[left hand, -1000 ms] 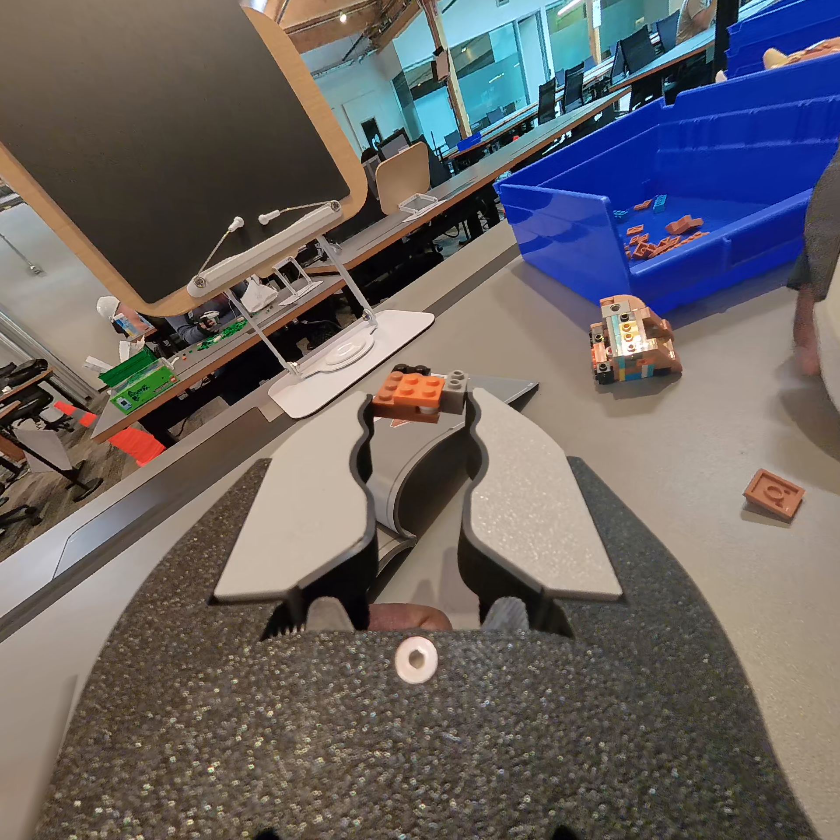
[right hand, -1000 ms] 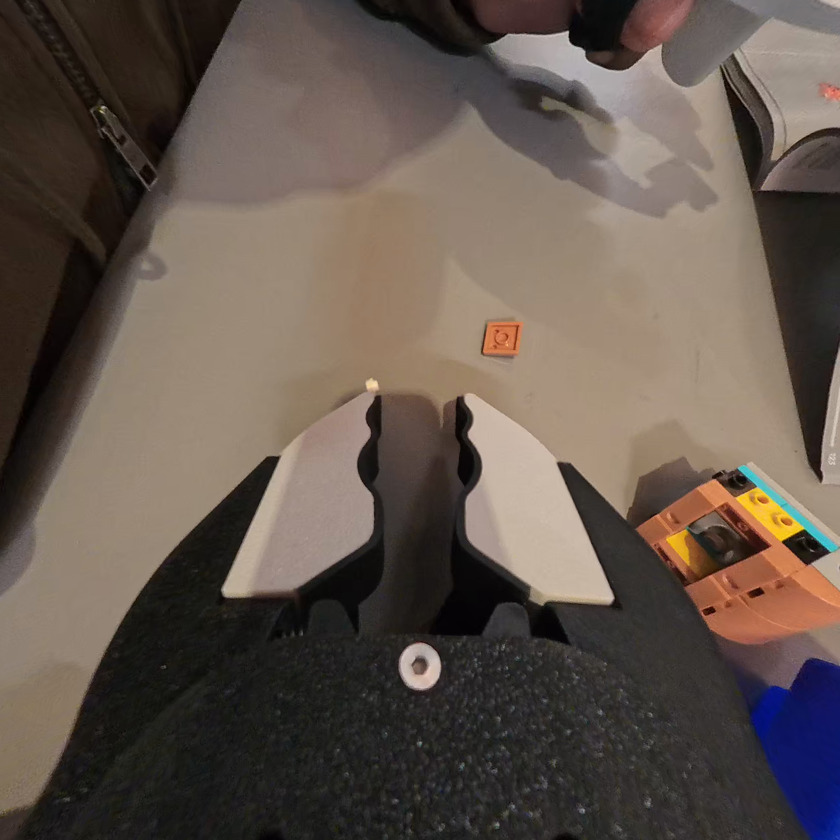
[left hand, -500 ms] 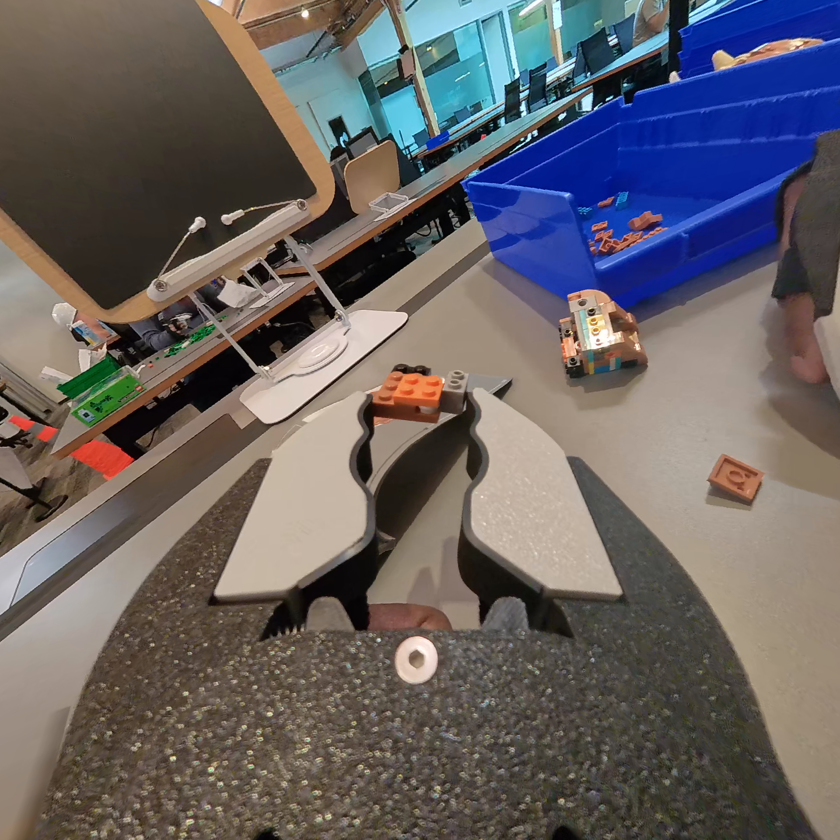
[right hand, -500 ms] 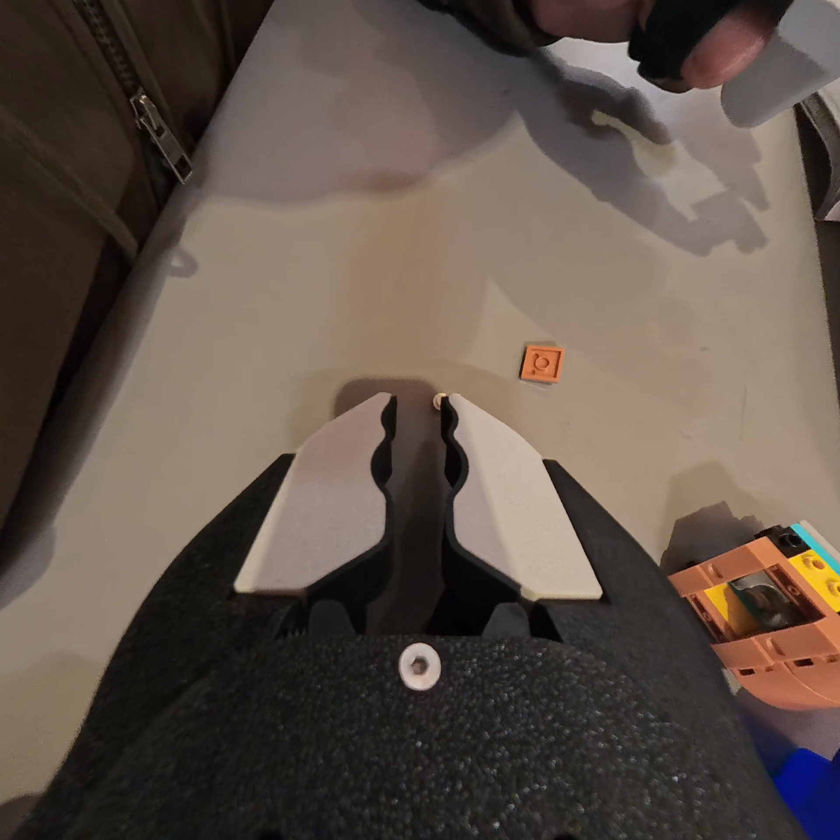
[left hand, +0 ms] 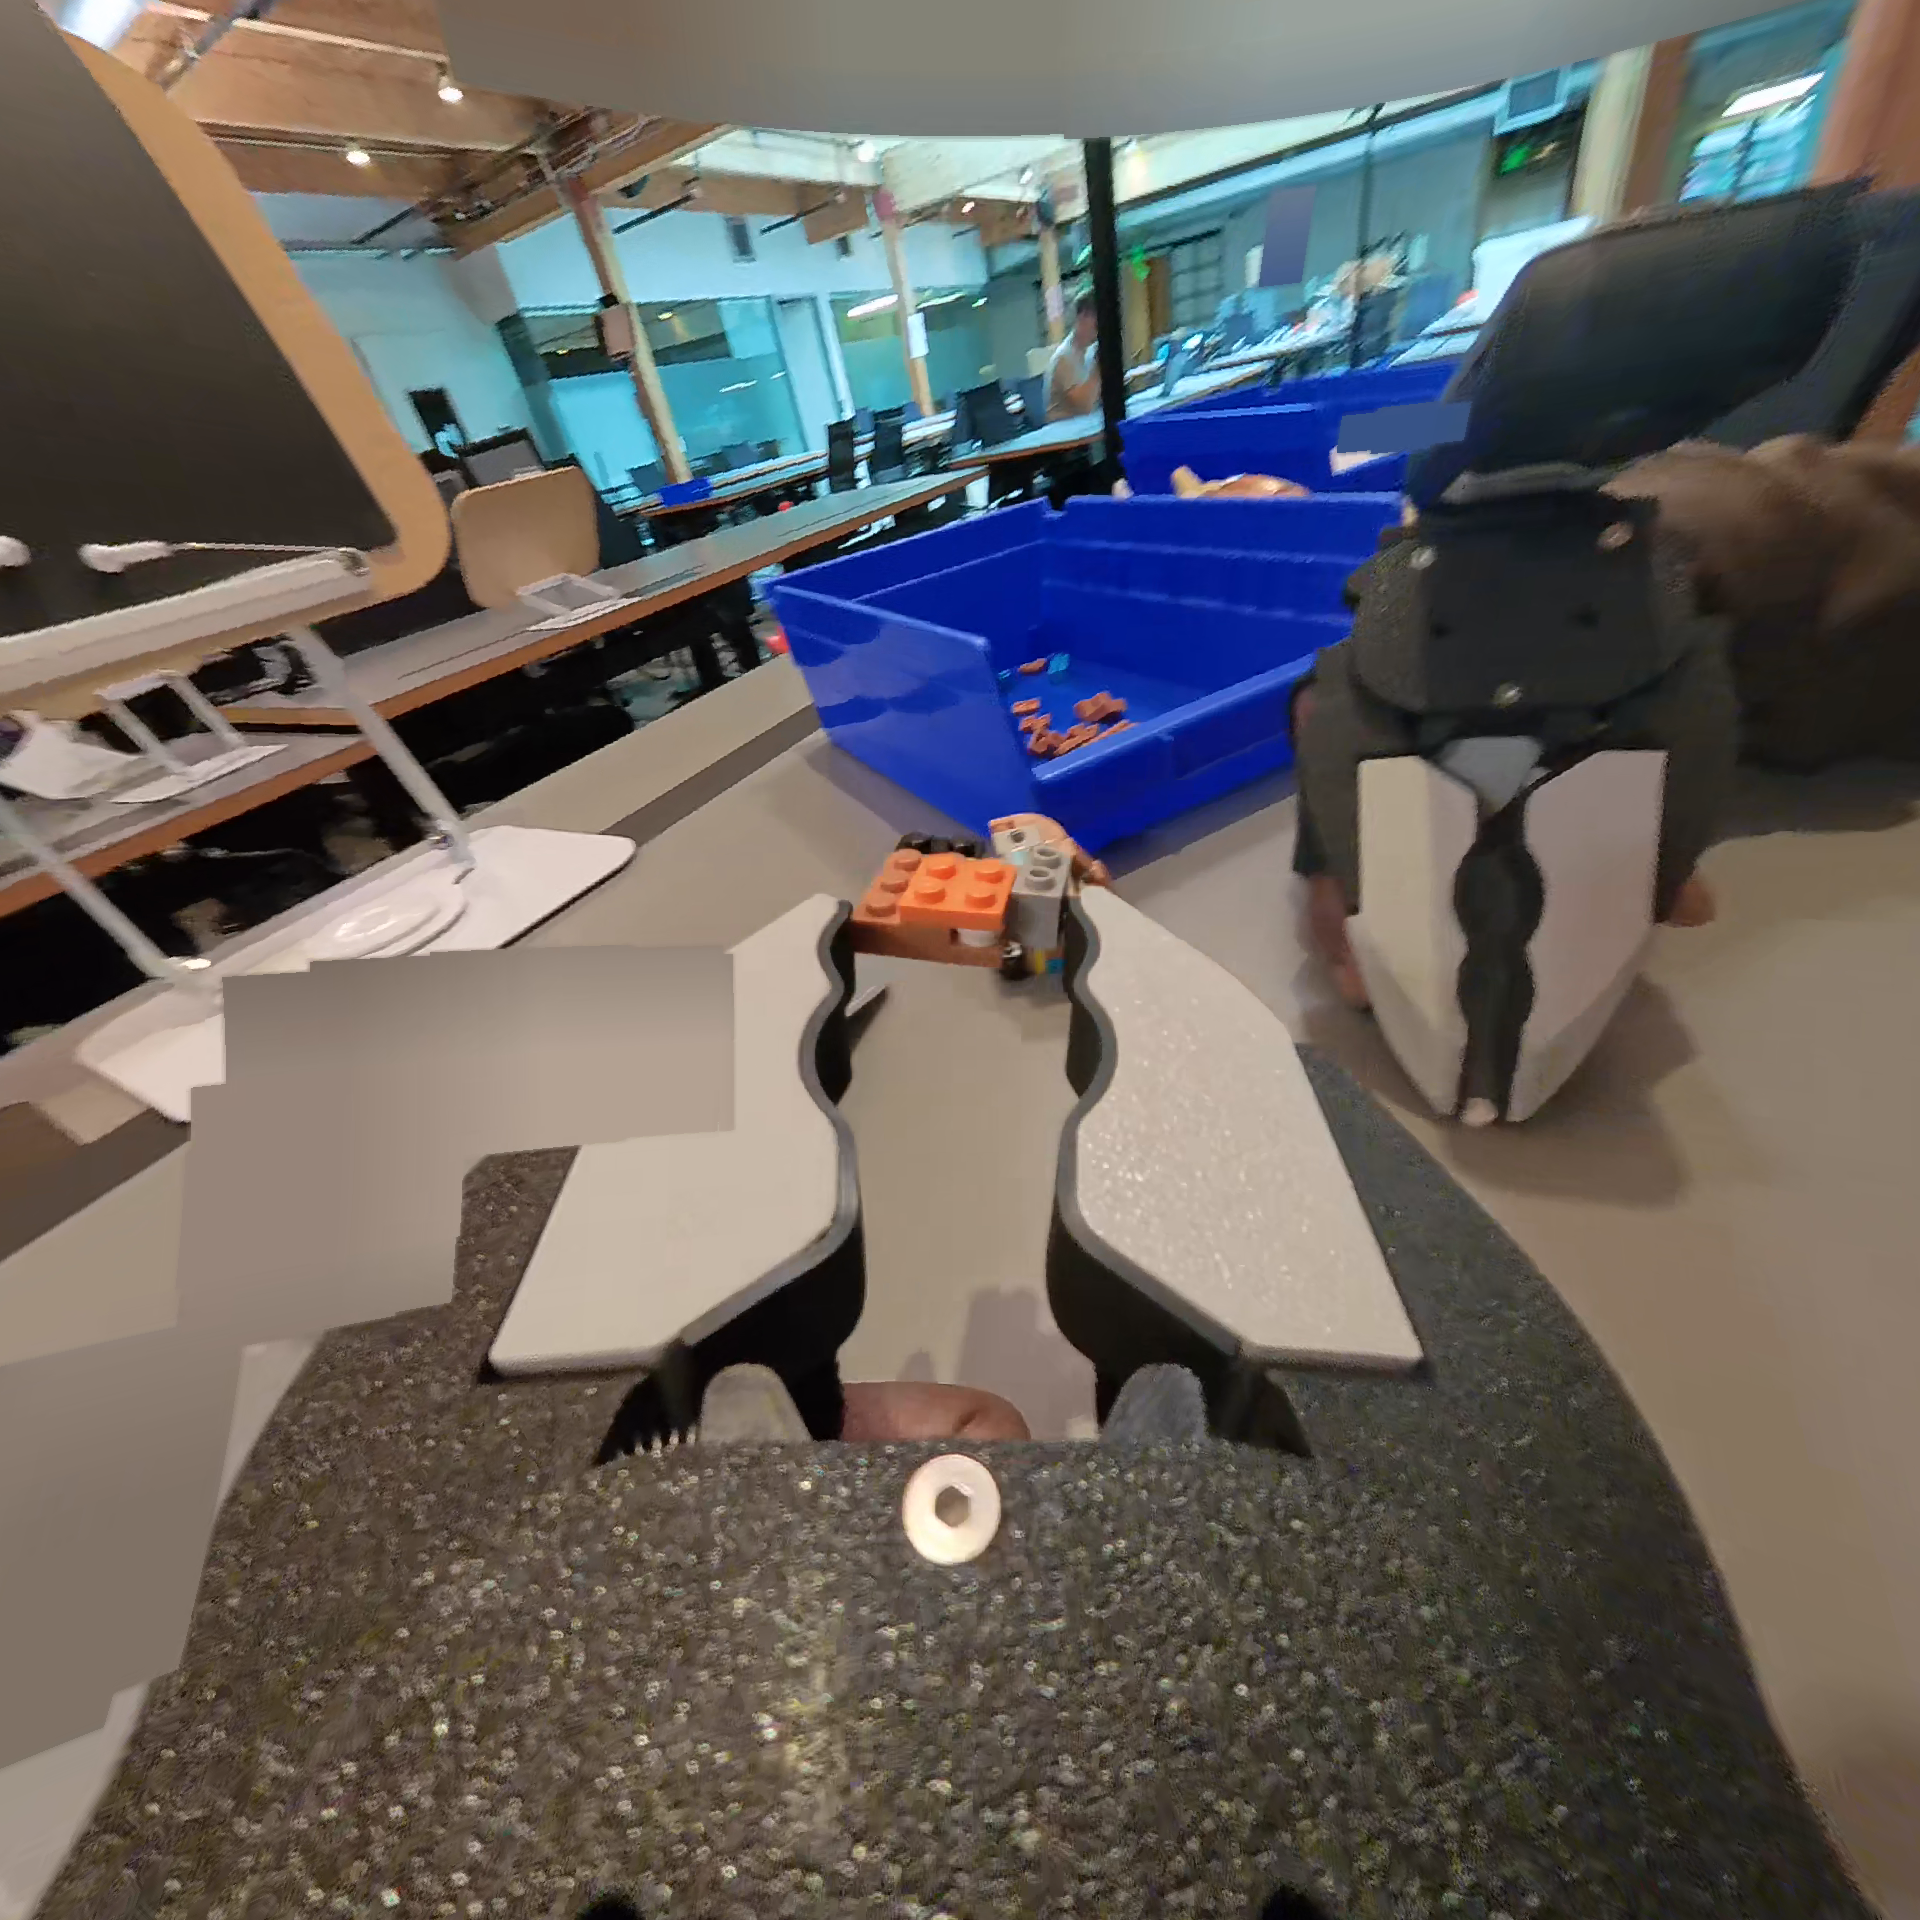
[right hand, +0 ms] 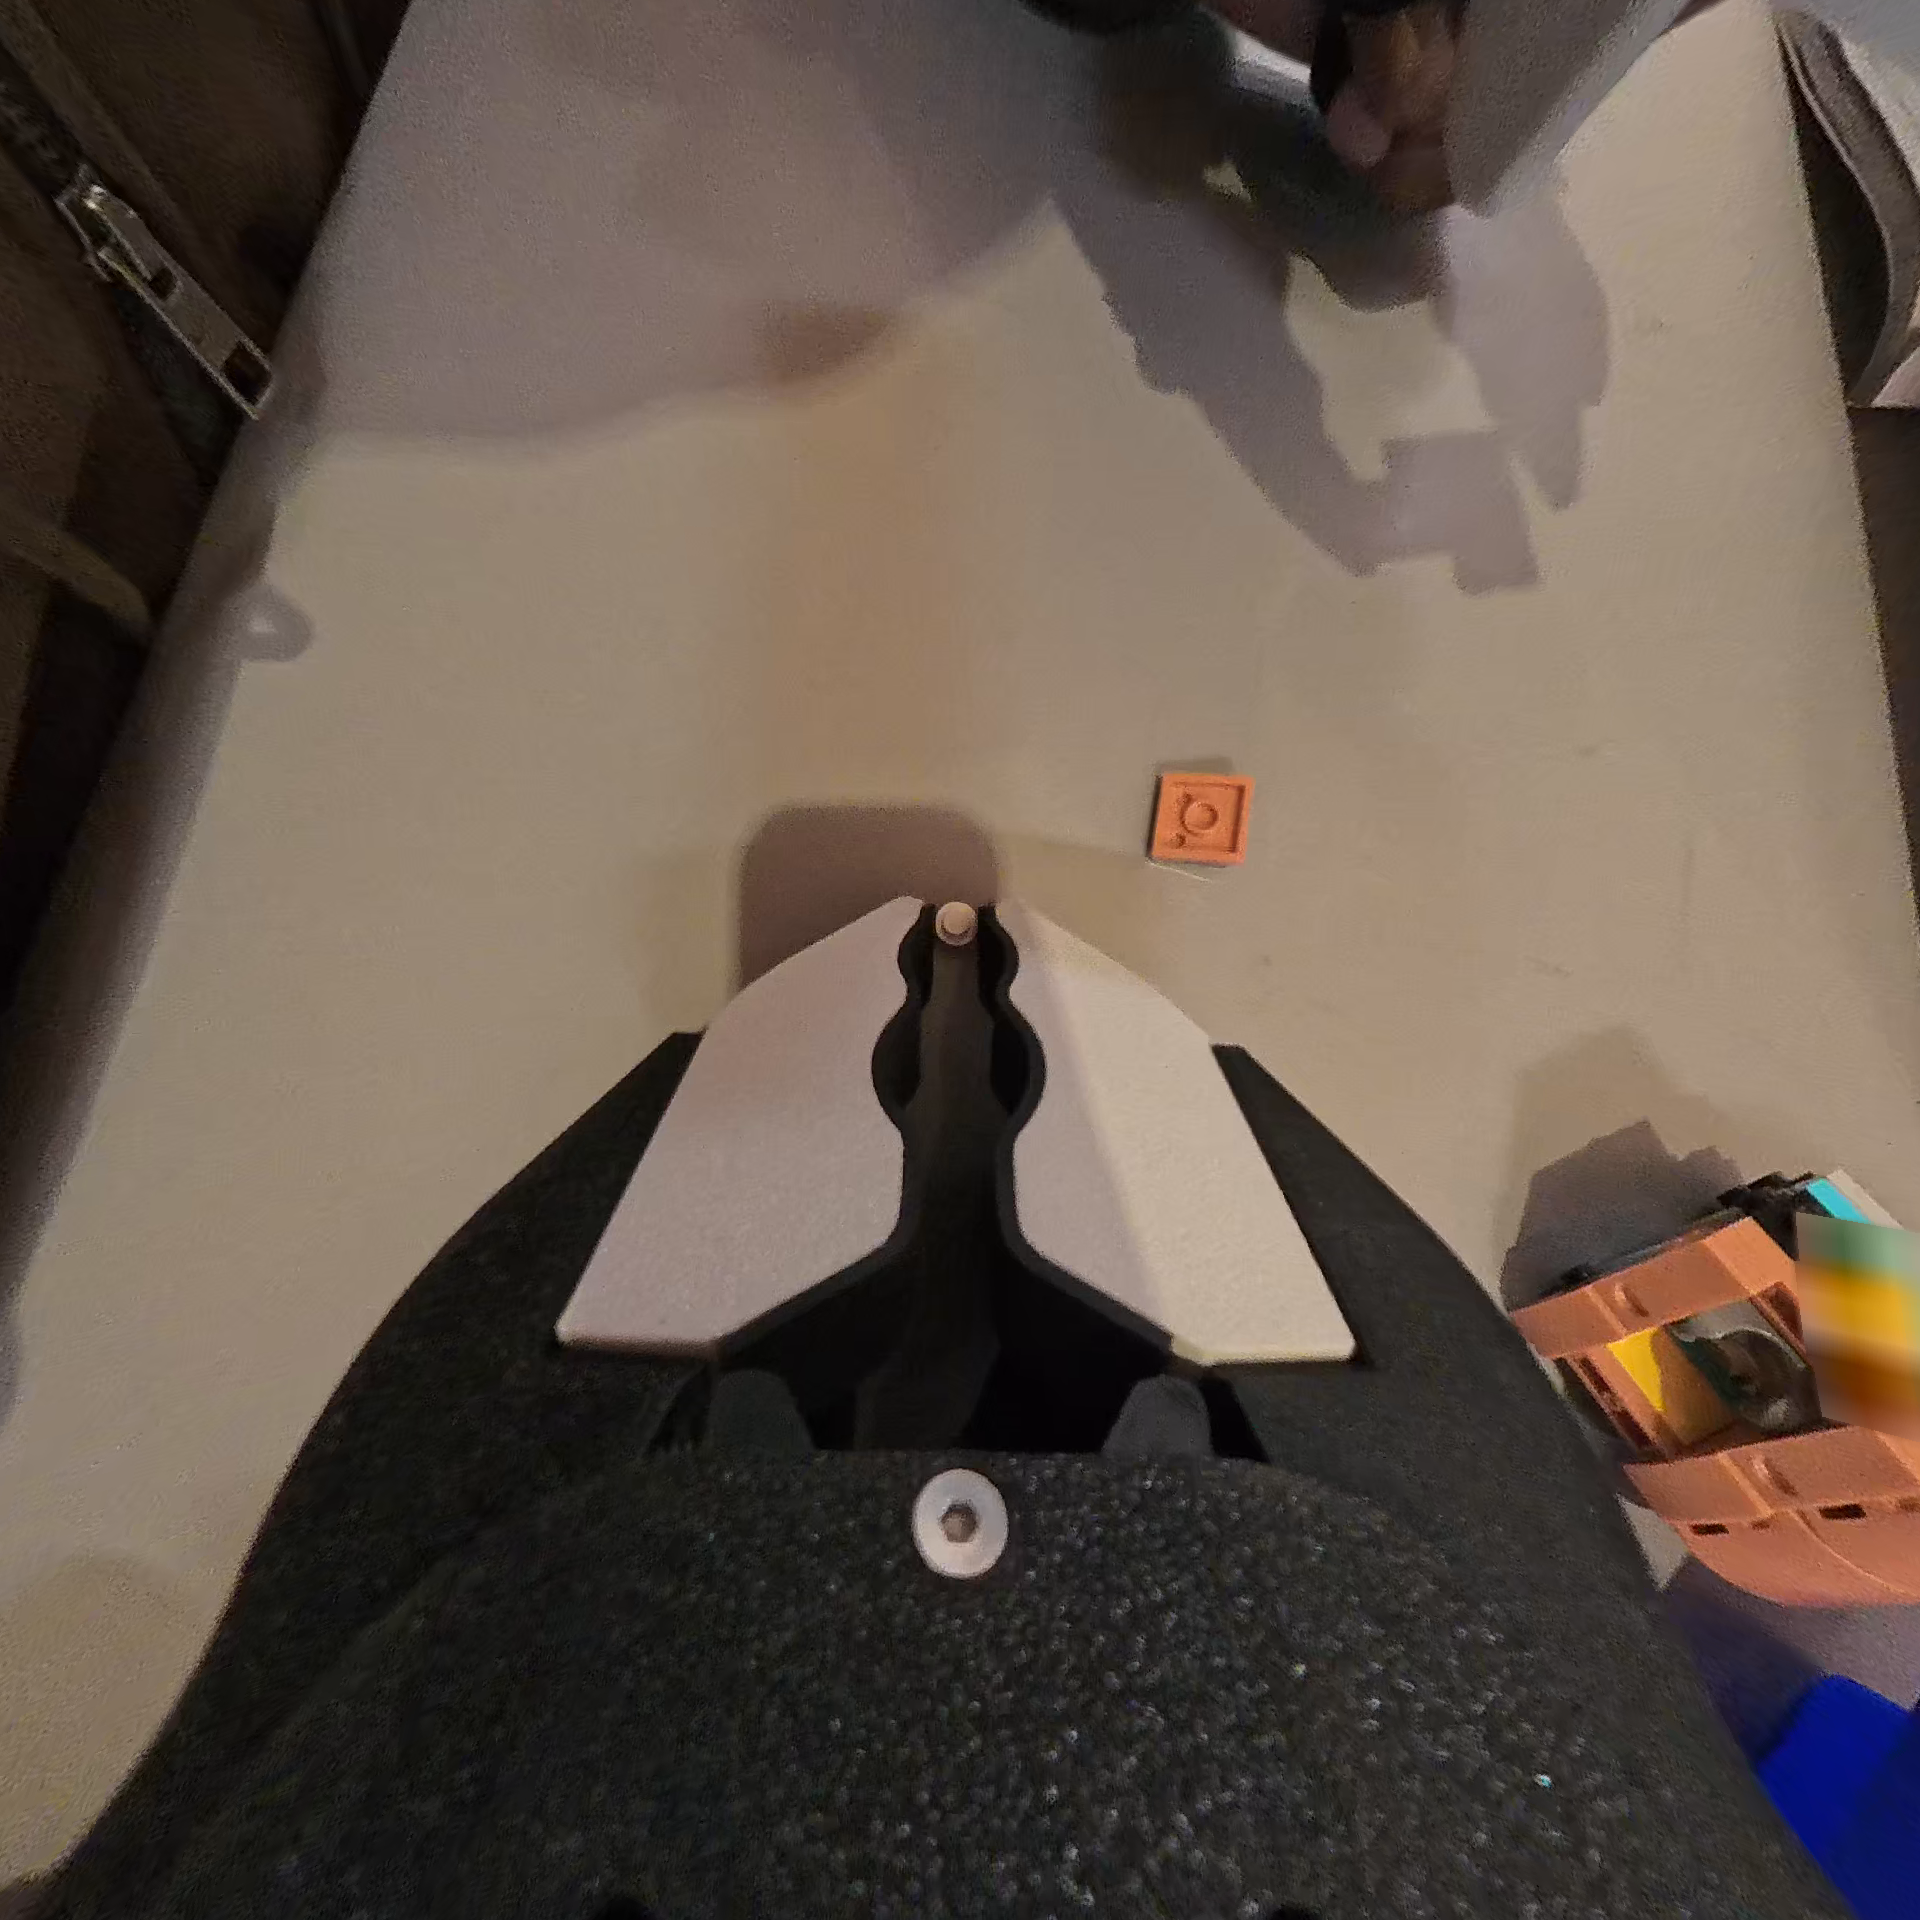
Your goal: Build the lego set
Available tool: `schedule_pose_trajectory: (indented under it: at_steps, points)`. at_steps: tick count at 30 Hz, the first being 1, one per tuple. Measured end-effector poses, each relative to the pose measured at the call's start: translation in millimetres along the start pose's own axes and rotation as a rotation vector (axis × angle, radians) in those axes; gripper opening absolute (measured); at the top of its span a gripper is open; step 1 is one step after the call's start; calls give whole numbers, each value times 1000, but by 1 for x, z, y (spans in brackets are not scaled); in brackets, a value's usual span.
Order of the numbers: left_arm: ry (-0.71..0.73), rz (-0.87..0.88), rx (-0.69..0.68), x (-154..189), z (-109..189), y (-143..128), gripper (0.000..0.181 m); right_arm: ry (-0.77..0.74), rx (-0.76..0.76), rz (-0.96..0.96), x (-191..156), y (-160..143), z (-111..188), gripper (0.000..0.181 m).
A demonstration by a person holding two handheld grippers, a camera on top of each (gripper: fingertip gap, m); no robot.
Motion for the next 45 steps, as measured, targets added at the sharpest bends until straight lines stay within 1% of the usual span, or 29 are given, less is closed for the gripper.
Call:
schedule_pose_trajectory:
  at_steps: [4, 6, 9, 13, 15, 18, 21, 25, 30, 45]
  points:
    - [-98, 77, 54, 9, 1, 6, 39, -4, 5, 17, -1, 2, -1, 8]
    - [-157, 112, 88, 16, 3, 11, 39, -19, 47, 14, 3, 9, 4, 8]
    - [-226, 139, 117, 23, 5, 14, 39, -69, 185, 20, 15, 35, 23, 8]
    - [-260, 146, 131, 26, 7, 16, 38, -154, 322, 82, 32, 79, 58, 7]
    - [-272, 144, 135, 27, 7, 16, 38, -163, 344, 122, 36, 98, 69, 7]
    - [-283, 140, 143, 29, 9, 17, 38, -169, 298, 181, 43, 115, 70, 7]
    - [-307, 126, 142, 33, 10, 17, 38, -171, 221, 233, 52, 121, 64, 8]
    - [-338, 107, 147, 39, 12, 18, 38, -116, 179, 232, 55, 121, 57, 8]
    - [-367, 126, 164, 42, 13, 20, 38, -68, 196, 215, 52, 121, 57, 8]
    - [-425, 198, 201, 45, 17, 26, 38, -13, 260, 217, 47, 128, 56, 8]
Point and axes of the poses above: each gripper's, where its closed fingertips meet, z back along the fingers, y out of its top, x = y × z across the jaws, the point moved 1 cm from there along z, back along the fingers
